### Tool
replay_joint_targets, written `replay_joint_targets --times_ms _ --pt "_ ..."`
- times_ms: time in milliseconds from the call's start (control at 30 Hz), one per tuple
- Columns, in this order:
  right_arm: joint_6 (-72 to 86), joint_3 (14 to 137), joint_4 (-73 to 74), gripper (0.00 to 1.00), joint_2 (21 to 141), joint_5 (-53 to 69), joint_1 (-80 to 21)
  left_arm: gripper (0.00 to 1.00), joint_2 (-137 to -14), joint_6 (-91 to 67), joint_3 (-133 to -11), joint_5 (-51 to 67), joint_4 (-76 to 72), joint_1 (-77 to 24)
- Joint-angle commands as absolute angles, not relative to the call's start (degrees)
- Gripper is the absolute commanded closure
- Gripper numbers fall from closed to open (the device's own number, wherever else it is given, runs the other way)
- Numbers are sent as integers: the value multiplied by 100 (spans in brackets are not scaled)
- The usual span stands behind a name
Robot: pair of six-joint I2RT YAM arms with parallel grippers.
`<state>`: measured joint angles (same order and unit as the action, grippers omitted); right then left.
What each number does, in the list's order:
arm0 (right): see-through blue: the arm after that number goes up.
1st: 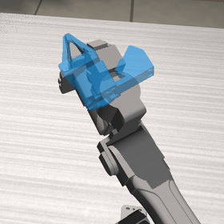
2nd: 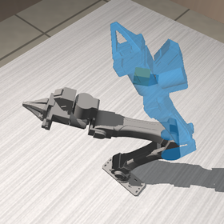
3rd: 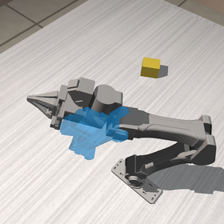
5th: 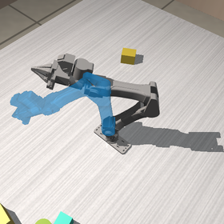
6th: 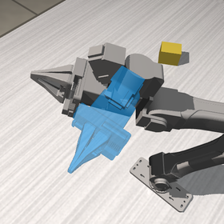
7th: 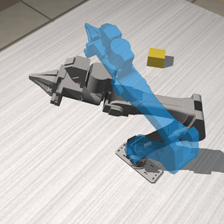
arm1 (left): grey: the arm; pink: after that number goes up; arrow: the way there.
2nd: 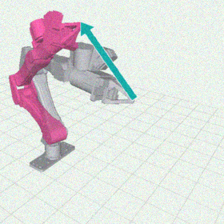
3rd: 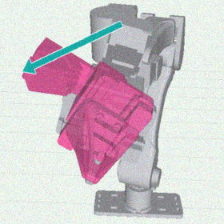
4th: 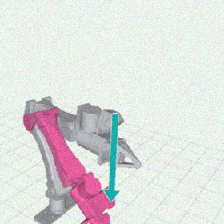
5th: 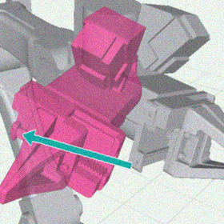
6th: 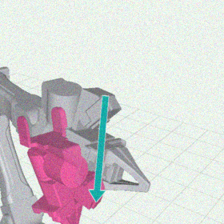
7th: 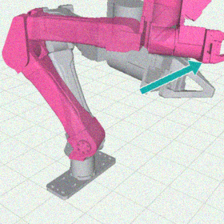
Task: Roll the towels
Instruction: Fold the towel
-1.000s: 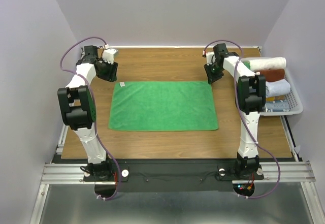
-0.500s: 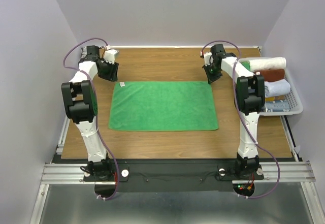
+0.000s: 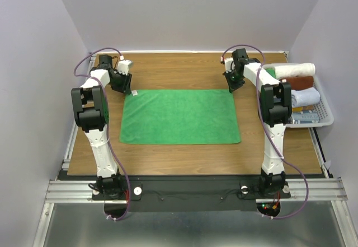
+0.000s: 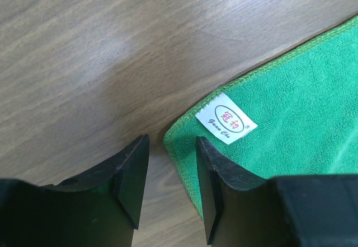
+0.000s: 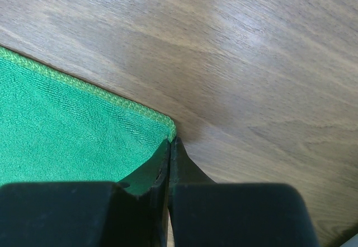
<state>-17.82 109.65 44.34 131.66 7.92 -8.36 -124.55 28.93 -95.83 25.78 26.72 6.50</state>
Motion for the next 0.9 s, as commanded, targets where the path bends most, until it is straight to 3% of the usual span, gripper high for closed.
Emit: replay_joint_targets --times_ms 0,533,700,800,833,867 --pt "-1793 10793 4421 99 13219 905 -941 51 -12454 2927 -9738 2531 2575 677" --pt "-1714 11048 4421 99 13394 800 -949 69 -12770 2883 -10125 2847 2742 668" --pt "-1723 11030 4421 99 13412 782 -949 71 -12806 2944 -10134 3032 2856 668" --pt "-1731 11039 4421 99 13412 765 -941 87 -12779 2988 -10108 3102 2909 668" --pt "-1731 11039 4421 100 13403 756 -932 98 -12753 2980 -10099 3103 2883 668" --pt "-1714 11056 4421 100 13403 756 -940 100 -12736 2988 -10090 3111 2874 668"
